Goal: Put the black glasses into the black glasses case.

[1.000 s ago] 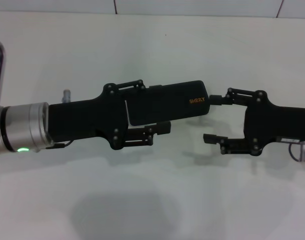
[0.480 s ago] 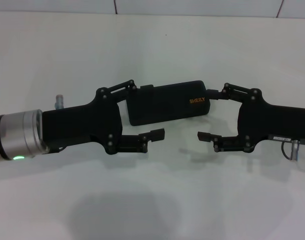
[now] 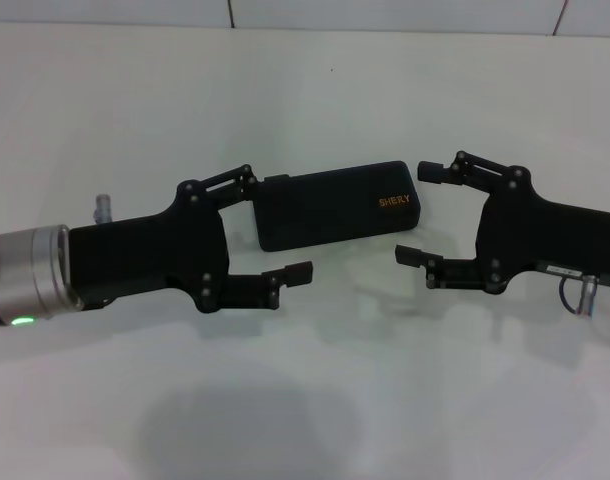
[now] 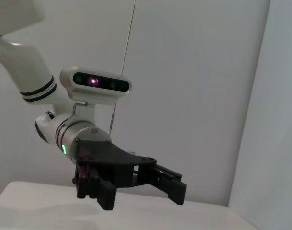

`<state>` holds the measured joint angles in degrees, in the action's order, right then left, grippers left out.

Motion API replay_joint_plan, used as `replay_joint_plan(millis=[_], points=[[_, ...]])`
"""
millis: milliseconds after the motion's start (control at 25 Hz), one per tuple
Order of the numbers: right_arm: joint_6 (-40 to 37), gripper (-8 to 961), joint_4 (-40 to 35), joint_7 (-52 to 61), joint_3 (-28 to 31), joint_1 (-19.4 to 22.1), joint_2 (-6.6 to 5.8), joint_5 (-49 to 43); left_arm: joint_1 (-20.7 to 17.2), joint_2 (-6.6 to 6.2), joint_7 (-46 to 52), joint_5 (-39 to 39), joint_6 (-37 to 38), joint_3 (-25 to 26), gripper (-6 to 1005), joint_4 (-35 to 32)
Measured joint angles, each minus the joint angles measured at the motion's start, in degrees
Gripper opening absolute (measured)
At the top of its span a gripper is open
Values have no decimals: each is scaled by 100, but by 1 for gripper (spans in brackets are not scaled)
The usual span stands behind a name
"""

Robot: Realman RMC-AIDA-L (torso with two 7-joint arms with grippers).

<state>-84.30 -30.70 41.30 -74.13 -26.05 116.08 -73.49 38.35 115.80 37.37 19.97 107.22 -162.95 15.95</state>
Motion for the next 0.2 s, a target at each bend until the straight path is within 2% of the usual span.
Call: replay_joint_plan(millis=[200], points=[[38,861,34,-74,-52,-63,14,3,-16,-6,-70,-3,-3,0,893,12]])
